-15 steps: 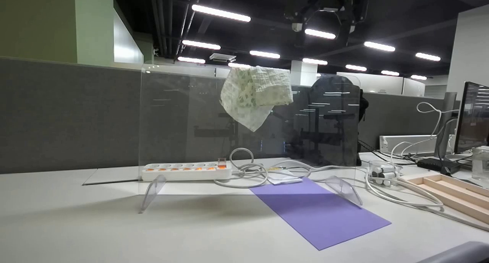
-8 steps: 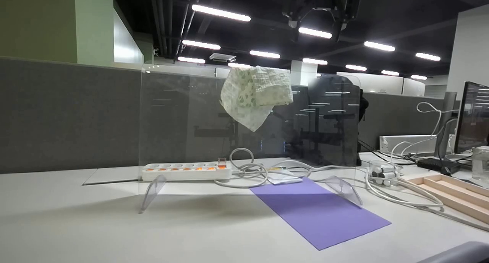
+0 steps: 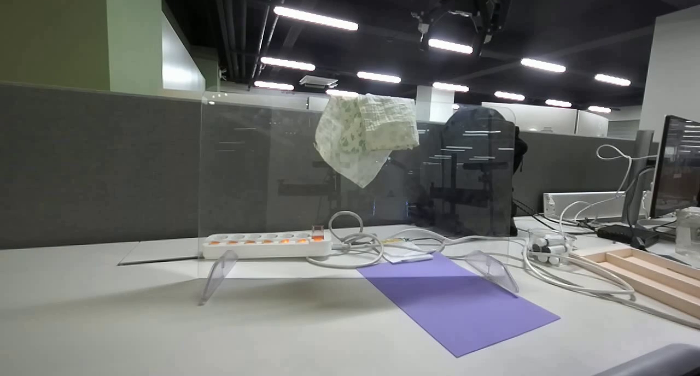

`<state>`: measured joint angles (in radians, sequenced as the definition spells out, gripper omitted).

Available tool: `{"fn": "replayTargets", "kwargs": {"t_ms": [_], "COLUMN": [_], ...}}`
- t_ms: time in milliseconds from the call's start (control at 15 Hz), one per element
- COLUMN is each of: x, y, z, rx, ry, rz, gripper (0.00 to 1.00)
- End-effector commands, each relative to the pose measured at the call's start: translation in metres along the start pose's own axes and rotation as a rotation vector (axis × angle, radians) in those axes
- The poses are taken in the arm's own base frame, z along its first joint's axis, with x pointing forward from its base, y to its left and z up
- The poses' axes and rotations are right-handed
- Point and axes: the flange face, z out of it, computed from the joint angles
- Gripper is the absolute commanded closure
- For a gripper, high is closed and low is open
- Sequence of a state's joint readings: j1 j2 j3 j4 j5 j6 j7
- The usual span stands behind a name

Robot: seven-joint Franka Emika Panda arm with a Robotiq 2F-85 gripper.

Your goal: Remove the cloth from the glass and put it on the table

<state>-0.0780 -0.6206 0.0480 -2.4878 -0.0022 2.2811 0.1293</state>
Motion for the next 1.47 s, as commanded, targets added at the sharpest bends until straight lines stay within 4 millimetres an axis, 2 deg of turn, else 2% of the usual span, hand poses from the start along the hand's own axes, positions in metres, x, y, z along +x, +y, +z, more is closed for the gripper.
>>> {"fn": "replayTargets", "kwargs": {"t_ms": [0,800,1000,1400], "x": [0.002,0.003,0.005,0.013], "y": [0.001,-0.004,0.000,0.002], "z": [-0.001,0.002,0.019,0.068], "rx": [0.003,-0.003,-0.029,0.013], "ry": [0.000,0.007,0.028,-0.002], "rz": [0.003,-0.006,-0.016,-0.011], "gripper": [0.00,0.00,0.00,0.00]}}
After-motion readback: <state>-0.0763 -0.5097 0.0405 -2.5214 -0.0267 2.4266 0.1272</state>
